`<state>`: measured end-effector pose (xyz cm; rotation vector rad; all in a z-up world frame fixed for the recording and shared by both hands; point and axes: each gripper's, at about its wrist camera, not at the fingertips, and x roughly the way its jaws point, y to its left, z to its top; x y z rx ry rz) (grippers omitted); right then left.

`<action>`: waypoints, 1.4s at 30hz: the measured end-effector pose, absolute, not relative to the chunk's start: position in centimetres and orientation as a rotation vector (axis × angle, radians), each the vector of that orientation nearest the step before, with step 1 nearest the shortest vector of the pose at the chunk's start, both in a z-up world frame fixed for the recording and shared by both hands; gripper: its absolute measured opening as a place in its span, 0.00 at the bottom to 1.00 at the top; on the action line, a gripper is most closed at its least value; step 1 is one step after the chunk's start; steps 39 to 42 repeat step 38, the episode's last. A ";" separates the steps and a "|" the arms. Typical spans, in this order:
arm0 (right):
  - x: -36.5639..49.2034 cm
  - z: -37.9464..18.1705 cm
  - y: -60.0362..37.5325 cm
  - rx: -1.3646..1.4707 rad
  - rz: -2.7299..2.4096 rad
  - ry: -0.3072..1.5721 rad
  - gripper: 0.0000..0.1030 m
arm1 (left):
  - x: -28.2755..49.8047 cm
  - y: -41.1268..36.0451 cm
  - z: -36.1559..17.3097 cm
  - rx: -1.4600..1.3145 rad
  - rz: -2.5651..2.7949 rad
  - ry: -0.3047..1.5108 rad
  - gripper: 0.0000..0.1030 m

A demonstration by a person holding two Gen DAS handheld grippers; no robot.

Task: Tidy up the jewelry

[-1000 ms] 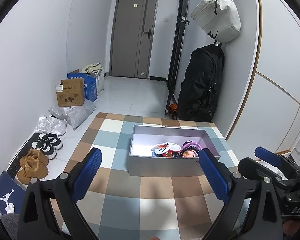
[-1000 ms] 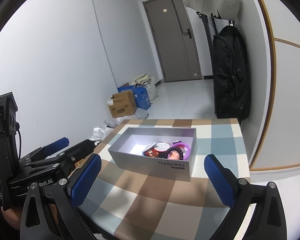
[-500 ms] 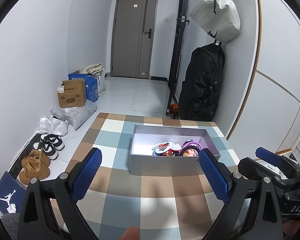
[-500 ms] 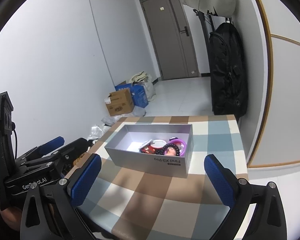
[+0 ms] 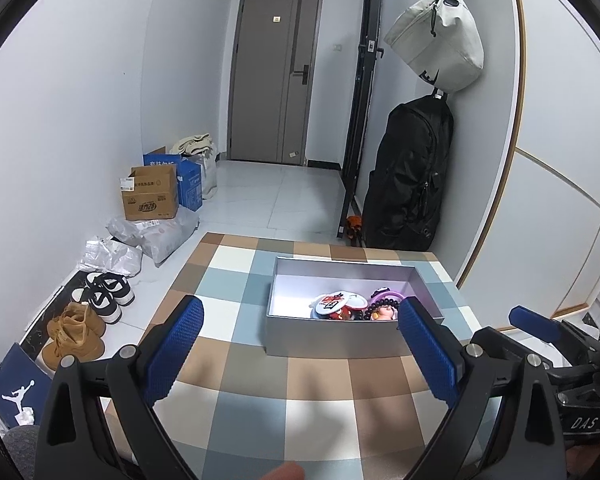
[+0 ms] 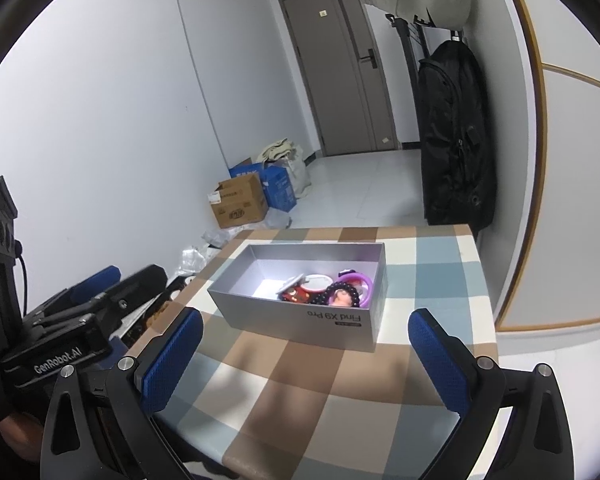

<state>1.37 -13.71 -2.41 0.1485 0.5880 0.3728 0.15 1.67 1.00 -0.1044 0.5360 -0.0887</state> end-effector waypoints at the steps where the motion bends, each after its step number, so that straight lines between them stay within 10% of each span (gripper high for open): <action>1: 1.4 -2.4 -13.7 0.150 0.372 0.589 1.00 | 0.2 1.7 0.9 -0.107 -0.090 0.541 0.92; 42: 1.2 -2.6 -13.5 0.142 0.358 0.607 1.00 | 0.1 1.4 0.7 -0.093 -0.111 0.580 0.92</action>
